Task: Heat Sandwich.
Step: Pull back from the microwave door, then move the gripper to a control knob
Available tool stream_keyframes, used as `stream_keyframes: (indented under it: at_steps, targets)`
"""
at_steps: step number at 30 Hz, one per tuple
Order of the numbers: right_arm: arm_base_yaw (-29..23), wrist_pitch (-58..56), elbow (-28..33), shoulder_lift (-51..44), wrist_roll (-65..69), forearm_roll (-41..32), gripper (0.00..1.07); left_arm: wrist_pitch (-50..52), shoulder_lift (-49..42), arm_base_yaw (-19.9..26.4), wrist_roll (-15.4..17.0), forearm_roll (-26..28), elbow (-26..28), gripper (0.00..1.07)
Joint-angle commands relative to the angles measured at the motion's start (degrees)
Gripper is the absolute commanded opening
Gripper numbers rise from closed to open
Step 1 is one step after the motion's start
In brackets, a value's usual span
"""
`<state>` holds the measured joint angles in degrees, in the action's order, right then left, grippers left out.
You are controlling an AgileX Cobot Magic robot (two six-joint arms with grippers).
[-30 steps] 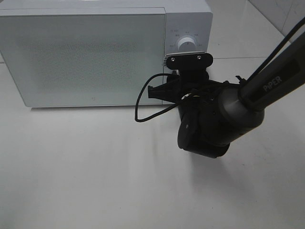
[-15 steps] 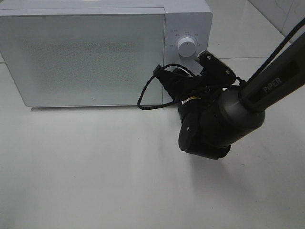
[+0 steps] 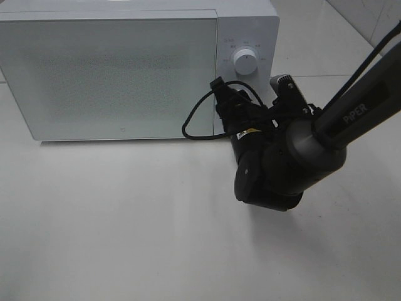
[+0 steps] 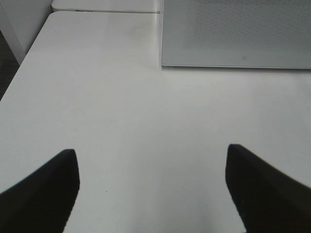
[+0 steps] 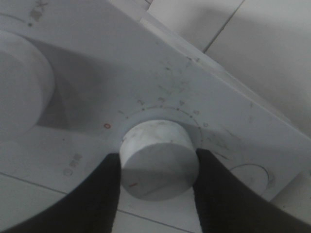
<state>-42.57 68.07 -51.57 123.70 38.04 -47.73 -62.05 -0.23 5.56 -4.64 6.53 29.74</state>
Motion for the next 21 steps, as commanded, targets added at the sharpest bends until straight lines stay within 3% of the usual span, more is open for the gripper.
stream_keyframes:
  at_steps: [1, 18, 21]
  targets:
    - [-0.11, 2.58, -1.43, -0.40, 6.47, 7.45, 0.00, 0.80, -1.38, 0.11, 0.34, 0.06, -0.17, 0.78]
    - [-0.11, 5.61, -1.38, -0.40, 2.58, 7.62, 0.01, 0.80, -1.38, 0.11, 0.34, 0.06, -0.17, 0.78]
    - [-0.11, 5.61, -1.38, -0.40, -0.34, 7.85, 0.07, 0.80, -1.38, 0.11, 0.34, 0.06, -0.17, 0.78]
